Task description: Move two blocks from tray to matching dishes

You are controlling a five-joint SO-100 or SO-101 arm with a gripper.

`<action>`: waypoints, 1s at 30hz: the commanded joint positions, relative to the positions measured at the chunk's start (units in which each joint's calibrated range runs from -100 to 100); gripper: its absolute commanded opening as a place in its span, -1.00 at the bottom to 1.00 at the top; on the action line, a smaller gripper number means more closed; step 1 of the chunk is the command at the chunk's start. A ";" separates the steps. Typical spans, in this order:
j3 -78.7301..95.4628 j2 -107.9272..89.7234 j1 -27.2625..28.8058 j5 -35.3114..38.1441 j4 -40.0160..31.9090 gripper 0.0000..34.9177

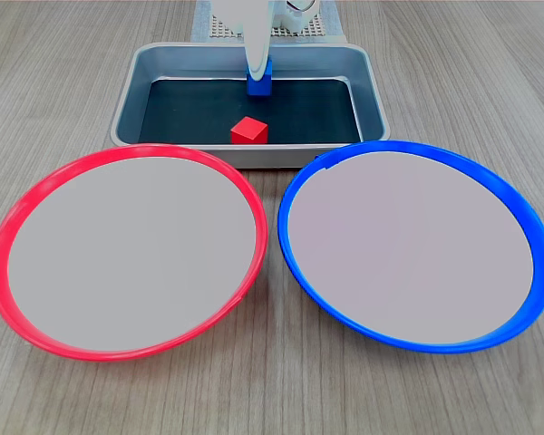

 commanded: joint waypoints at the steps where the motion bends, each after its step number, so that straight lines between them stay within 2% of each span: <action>1: 0.09 -0.34 -0.04 -0.05 -0.70 -0.98; 24: 0.09 -0.34 -0.23 0.10 -0.70 -0.98; 28: 0.09 -0.34 -5.21 3.22 -0.70 -0.98; 29: -0.18 -0.26 -5.50 1.03 0.45 -0.98; 30: -2.91 0.77 -5.59 1.42 4.50 -0.98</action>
